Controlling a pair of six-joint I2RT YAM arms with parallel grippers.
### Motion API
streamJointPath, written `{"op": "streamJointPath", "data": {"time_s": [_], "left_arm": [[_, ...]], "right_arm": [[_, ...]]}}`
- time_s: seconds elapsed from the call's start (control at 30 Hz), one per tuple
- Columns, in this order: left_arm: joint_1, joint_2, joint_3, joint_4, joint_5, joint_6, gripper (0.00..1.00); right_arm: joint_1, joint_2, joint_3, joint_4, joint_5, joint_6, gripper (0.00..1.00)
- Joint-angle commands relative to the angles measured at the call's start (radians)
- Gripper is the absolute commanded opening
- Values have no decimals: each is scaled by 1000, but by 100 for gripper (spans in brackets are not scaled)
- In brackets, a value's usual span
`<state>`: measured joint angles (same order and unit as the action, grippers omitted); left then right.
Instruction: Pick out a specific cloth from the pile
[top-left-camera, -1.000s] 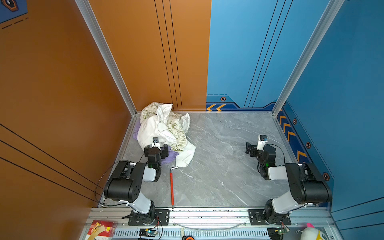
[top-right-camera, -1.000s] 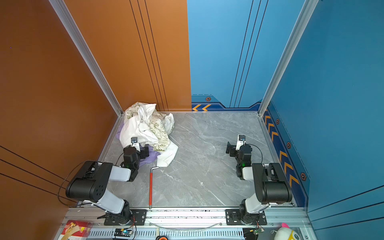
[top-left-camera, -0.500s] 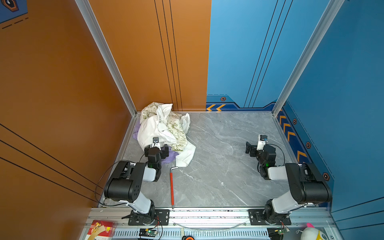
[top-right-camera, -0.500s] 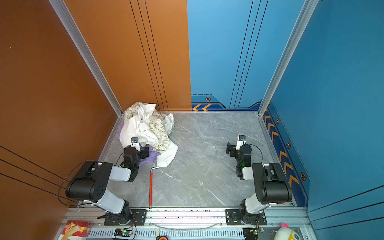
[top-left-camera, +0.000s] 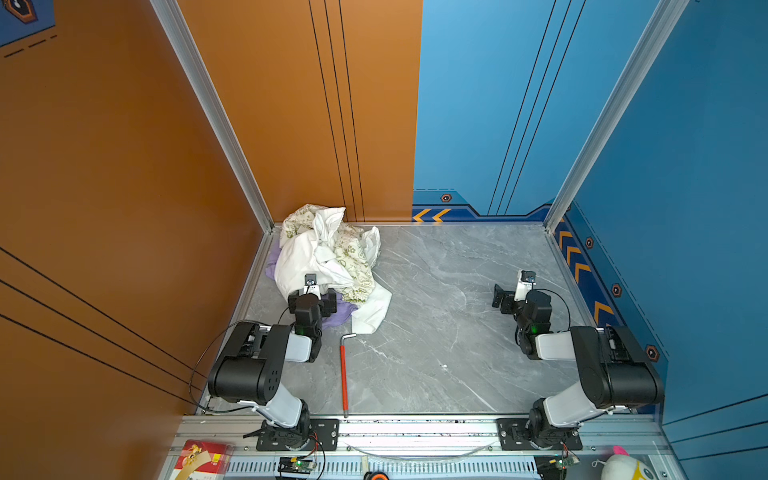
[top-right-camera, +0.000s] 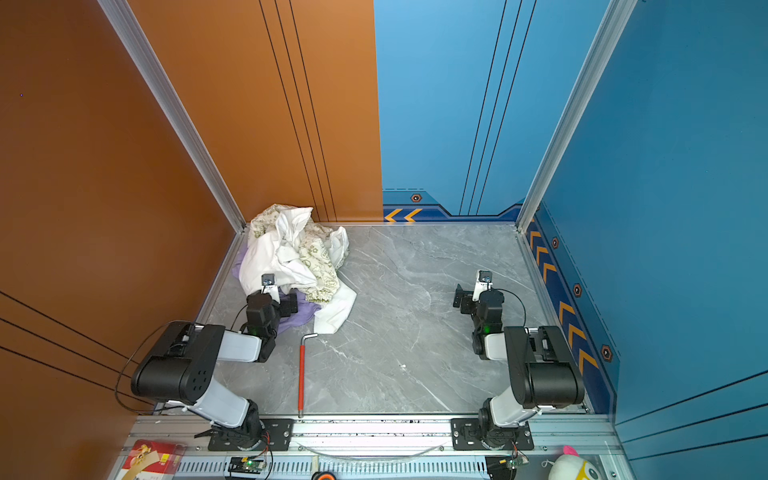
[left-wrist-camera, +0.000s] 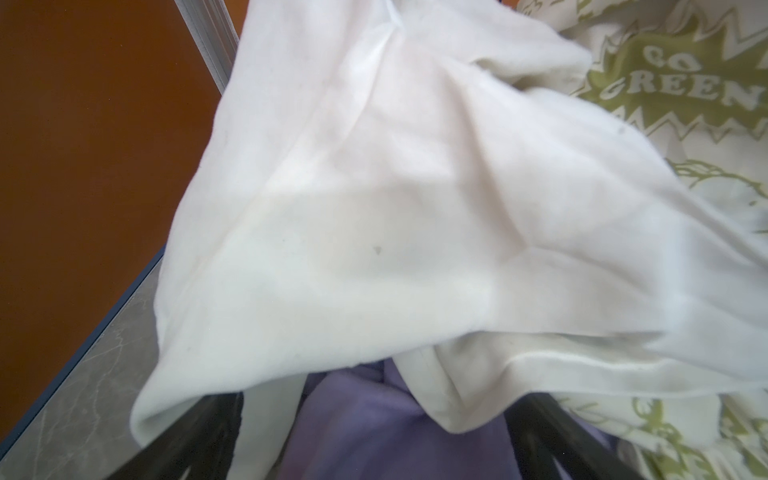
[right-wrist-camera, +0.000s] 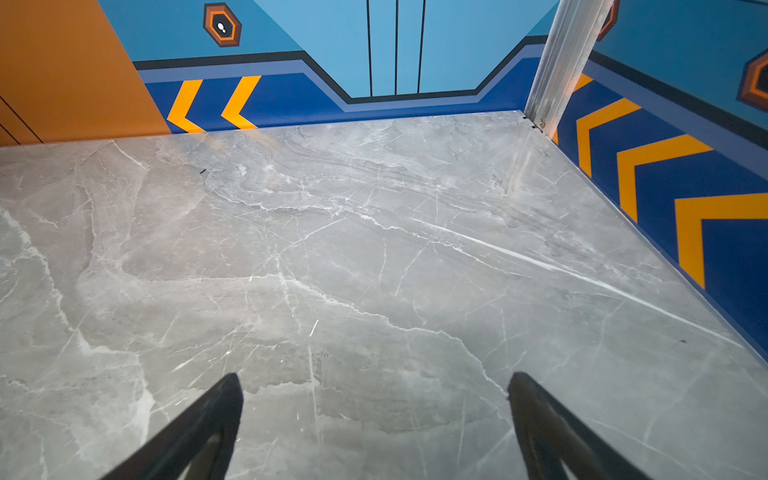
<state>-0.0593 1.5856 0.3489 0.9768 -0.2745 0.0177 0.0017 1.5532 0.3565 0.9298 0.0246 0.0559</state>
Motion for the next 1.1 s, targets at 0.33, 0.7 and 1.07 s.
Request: {"op": "streamJointPath", "data": {"time_s": [0.33, 0.7, 1.07], "left_arm": [[59, -462, 173, -668, 42, -139, 98], [61, -767, 253, -1243, 190, -436, 100], [101, -799, 116, -1369, 199, -721, 92]], "right_arm": [[117, -348, 133, -495, 99, -46, 100], [259, -734, 263, -881, 53, -5, 100], [397, -869, 300, -1101, -13, 26, 100]]}}
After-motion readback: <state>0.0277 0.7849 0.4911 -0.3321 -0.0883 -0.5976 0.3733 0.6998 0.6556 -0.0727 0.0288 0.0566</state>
